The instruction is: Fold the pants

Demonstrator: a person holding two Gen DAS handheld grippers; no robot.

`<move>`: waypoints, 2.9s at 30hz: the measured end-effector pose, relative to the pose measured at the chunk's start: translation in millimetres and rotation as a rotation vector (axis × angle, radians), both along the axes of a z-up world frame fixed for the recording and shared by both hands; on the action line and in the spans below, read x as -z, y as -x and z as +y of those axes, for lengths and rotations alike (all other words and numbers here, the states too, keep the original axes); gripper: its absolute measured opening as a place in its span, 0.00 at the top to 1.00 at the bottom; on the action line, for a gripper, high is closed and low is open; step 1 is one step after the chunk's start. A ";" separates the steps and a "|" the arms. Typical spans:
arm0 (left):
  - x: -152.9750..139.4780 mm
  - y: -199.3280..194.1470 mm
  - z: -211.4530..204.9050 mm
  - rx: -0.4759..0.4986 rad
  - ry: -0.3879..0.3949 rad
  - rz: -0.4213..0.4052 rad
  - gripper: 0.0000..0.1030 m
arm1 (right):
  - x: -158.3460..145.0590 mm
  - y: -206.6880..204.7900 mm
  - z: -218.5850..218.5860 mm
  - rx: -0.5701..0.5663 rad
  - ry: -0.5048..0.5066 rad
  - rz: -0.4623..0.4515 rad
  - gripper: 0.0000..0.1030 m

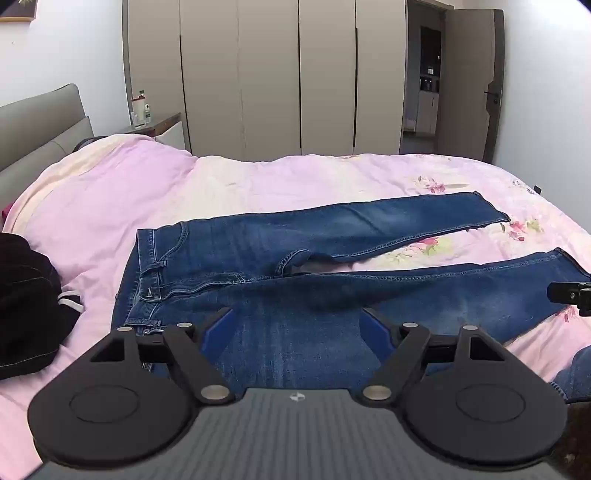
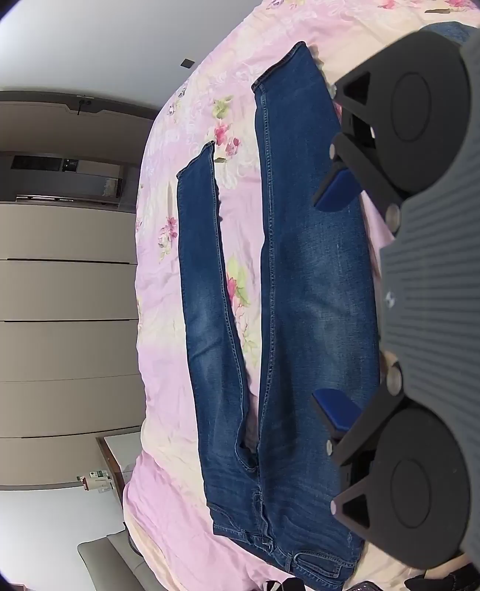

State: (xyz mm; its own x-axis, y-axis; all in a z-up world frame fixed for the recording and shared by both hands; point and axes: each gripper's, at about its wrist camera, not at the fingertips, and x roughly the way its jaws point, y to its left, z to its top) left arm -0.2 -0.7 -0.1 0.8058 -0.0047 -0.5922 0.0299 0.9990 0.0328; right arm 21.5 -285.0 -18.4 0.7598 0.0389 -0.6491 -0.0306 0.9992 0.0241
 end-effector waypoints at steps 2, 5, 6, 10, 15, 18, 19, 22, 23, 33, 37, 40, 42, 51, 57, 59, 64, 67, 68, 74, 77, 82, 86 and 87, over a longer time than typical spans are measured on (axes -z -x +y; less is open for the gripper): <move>1.0 0.6 3.0 -0.003 0.005 0.004 0.13 | -1.2 -0.2 0.2 -0.001 -0.002 0.003 0.05; -0.6 1.7 1.5 -0.006 0.003 0.016 0.13 | -3.1 -0.5 0.6 -0.003 0.001 -0.002 0.05; -0.4 1.7 2.6 -0.004 0.006 0.016 0.13 | -3.7 -0.7 0.5 -0.004 0.001 -0.006 0.05; -1.3 0.8 5.5 -0.005 0.005 0.018 0.13 | 5.8 -1.5 -0.4 -0.009 0.001 -0.010 0.05; -2.3 0.8 6.9 -0.005 0.002 0.017 0.13 | -0.6 2.6 2.2 -0.014 0.015 -0.017 0.05; -2.8 1.3 7.5 -0.006 0.002 0.018 0.13 | -1.5 2.9 2.8 -0.012 0.018 -0.020 0.05; -3.1 1.3 8.1 -0.006 0.001 0.019 0.13 | -1.7 3.4 2.9 -0.012 0.018 -0.021 0.05; -7.2 4.6 6.6 -0.006 -0.004 0.022 0.13 | -2.1 3.9 2.8 -0.012 0.019 -0.020 0.05; -7.0 5.2 5.7 -0.006 -0.004 0.021 0.13 | -2.3 3.7 2.3 -0.013 0.019 -0.020 0.05; -12.3 10.0 1.6 -0.002 -0.017 0.018 0.13 | -9.3 8.3 4.9 -0.013 0.029 -0.029 0.05; -20.4 12.8 -2.5 -0.003 -0.027 0.014 0.13 | -16.8 12.5 5.2 -0.011 0.029 -0.042 0.05; -25.5 16.2 -5.0 0.000 -0.034 0.013 0.13 | -22.7 15.6 4.2 -0.008 0.030 -0.049 0.05; -27.4 17.7 -5.0 0.000 -0.033 0.013 0.13 | -26.0 19.1 4.6 -0.010 0.032 -0.053 0.05; -37.1 31.2 -10.6 0.003 -0.041 0.017 0.13 | -37.0 35.0 2.9 -0.014 0.028 -0.063 0.05; -39.9 37.5 -12.5 0.005 -0.032 0.030 0.13 | -41.4 43.5 3.1 -0.018 0.028 -0.067 0.05; -40.7 40.4 -14.4 0.005 -0.037 0.028 0.13 | -42.9 46.9 2.8 -0.022 0.025 -0.068 0.05; -43.5 45.1 -16.0 0.004 -0.041 0.024 0.13 | -47.4 54.0 3.2 -0.023 0.027 -0.075 0.05; -43.9 46.7 -16.2 0.003 -0.041 0.024 0.13 | -50.5 56.4 3.9 -0.025 0.027 -0.080 0.05; -43.7 46.5 -16.1 0.002 -0.041 0.025 0.13 | -51.0 57.5 4.0 -0.025 0.027 -0.082 0.05; -44.5 48.4 -15.2 0.002 -0.041 0.023 0.13 | -53.1 61.2 2.7 -0.025 0.022 -0.082 0.05; -44.8 49.8 -14.5 -0.001 -0.036 0.026 0.13 | -54.5 61.9 3.3 -0.026 0.023 -0.083 0.05; -46.3 52.7 -12.4 -0.003 -0.035 0.024 0.13 | -55.8 62.4 3.6 -0.030 0.022 -0.087 0.05; -45.9 53.9 -10.9 -0.007 -0.033 0.024 0.13 | -56.4 63.8 4.7 -0.034 0.020 -0.088 0.05; -45.8 54.0 -11.1 -0.006 -0.033 0.024 0.13 | -56.6 63.8 4.9 -0.035 0.021 -0.090 0.05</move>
